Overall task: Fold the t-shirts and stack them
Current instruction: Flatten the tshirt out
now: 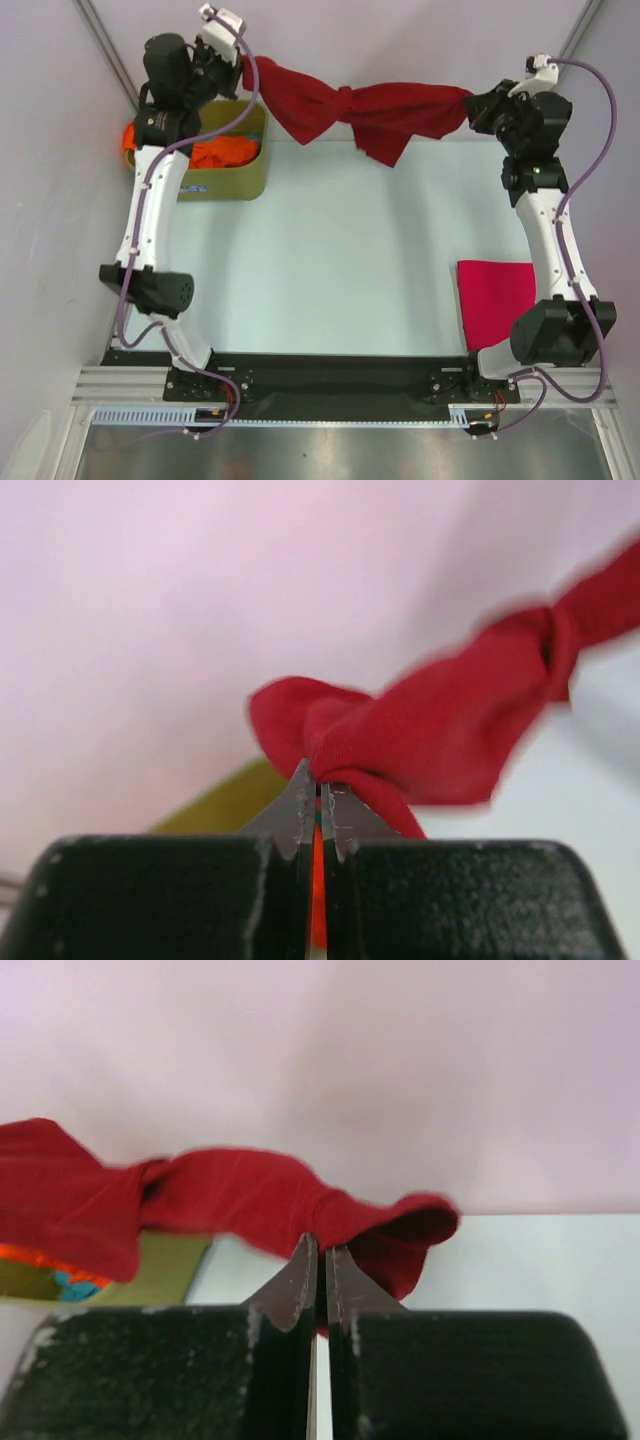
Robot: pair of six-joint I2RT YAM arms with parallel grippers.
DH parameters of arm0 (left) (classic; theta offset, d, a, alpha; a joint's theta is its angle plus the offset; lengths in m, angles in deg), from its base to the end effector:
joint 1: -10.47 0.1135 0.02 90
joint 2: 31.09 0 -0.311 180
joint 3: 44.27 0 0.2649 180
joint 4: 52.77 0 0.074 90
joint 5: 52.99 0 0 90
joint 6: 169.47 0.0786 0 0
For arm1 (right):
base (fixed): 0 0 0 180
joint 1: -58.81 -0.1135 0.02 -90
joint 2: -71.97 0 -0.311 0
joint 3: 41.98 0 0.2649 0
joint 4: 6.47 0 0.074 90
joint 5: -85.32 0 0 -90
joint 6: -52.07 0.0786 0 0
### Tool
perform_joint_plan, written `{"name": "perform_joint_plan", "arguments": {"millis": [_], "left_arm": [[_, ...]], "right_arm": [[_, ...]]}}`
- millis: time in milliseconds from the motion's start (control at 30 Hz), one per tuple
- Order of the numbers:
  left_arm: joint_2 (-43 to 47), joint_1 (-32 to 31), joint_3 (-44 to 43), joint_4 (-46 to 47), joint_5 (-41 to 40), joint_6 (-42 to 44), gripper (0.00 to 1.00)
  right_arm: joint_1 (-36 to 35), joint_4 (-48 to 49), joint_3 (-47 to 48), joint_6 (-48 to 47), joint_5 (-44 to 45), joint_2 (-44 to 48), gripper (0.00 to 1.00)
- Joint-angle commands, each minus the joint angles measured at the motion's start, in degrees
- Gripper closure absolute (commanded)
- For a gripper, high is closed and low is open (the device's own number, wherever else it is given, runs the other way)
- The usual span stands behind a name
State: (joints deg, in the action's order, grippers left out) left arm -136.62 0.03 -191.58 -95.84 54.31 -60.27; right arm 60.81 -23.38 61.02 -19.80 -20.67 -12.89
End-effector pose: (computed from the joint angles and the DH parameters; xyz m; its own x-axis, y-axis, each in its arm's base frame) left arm 0.4381 -0.1045 0.5863 0.1321 0.2949 -0.9463 0.4468 0.8345 0.3225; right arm 0.3939 0.0079 0.5089 -0.0548 0.3012 -0.9520 -0.2364 0.9224 0.3055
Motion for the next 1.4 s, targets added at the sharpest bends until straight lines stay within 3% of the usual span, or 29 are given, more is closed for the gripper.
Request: {"name": "perform_joint_plan", "arguments": {"millis": [0, 133, 233, 333, 467, 567, 700, 833, 967, 1100, 1233, 1367], "left_arm": [[5.76, 0.59, 13.68, -2.01, 5.97, 3.11, 1.00], [12.71, 0.68, 33.33, -5.97, 8.80, 7.51, 1.00], [17.54, 0.86, 43.91, -6.49, 9.50, 9.45, 1.00], [19.40, 2.17, 47.80, -8.34, 8.98, 9.80, 1.00], [19.76, 5.77, 51.68, -2.83, 3.12, 5.34, 1.00], [18.18, 5.95, 49.84, -0.97, -0.07, 3.66, 1.00], [14.32, 5.78, 44.75, -0.44, 1.86, 0.84, 1.00], [11.76, 5.78, 36.67, -2.27, 3.97, -3.46, 1.00], [12.02, 5.95, 29.55, -11.57, 4.50, -5.14, 1.00], [18.23, 6.57, 33.13, -20.11, 3.36, -1.72, 1.00], [23.44, 8.41, 39.01, -26.34, 3.96, 0.31, 1.00], [25.29, 9.73, 46.72, -24.44, 4.06, 1.19, 1.00]], "right_arm": [[-0.15, 9.42, -7.35, -1.08, -3.78, 5.39, 1.00], [-0.86, 11.64, -26.50, -0.20, -2.21, 13.30, 1.00], [-1.38, 7.17, -38.38, 2.25, -0.28, 19.54, 1.00], [-1.65, -0.65, -47.61, 7.25, 2.62, 26.57, 1.00], [-3.93, -9.79, -56.41, 13.68, 3.86, 35.71, 1.00], [-5.16, -21.29, -56.60, 15.27, 8.15, 41.08, 1.00], [-4.90, -35.62, -52.48, 16.67, 15.89, 45.65, 1.00], [-4.11, -42.75, -46.15, 18.96, 19.32, 47.77, 1.00], [-2.62, -47.85, -38.25, 18.87, 19.68, 48.39, 1.00], [-2.53, -56.54, -34.81, 19.83, 19.51, 49.17, 1.00], [-2.53, -59.02, -35.15, 21.50, 17.40, 50.93, 1.00], [-2.61, -56.67, -42.78, 23.78, 12.57, 51.02, 1.00]]}}
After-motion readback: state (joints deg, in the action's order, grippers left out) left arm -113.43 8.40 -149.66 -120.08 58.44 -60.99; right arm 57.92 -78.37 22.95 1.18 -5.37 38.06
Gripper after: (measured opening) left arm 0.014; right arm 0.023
